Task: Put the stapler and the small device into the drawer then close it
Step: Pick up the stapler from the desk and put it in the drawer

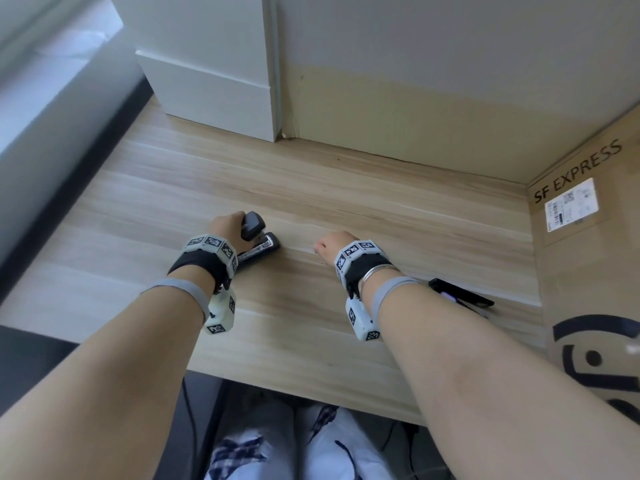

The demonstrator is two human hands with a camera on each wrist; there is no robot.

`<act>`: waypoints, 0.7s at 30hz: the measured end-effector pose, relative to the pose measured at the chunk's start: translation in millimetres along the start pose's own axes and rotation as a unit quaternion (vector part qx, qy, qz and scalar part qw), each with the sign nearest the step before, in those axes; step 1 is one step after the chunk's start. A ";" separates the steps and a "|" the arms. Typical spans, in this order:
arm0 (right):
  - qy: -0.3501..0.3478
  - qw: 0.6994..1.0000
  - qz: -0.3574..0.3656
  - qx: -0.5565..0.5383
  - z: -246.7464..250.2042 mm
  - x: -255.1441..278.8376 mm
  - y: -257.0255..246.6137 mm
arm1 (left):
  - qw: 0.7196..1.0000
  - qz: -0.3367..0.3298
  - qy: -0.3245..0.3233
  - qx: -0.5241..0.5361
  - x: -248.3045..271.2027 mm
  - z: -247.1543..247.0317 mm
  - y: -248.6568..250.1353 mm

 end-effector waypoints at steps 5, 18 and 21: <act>0.012 1.000 0.016 -0.002 -3.7 13.4 -26.4 | 0.999 0.021 0.019 0.044 26.2 8.9 -18.1; 0.055 0.996 0.036 0.063 -47.3 60.2 -158.8 | 0.982 0.103 0.107 0.116 133.9 51.2 -163.3; 0.071 0.995 0.039 0.057 -68.4 68.9 -190.8 | 0.972 0.136 0.126 0.142 165.2 46.2 -211.4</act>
Point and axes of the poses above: each hand's wrist, its own x-axis away from the middle knuckle, its own z-axis out of the back of the hand, y = z × x, the point moved 9 cm from there along -x, towards the middle knuckle, and after that the axes turned 2 degrees about y, right-handed, at the moved point
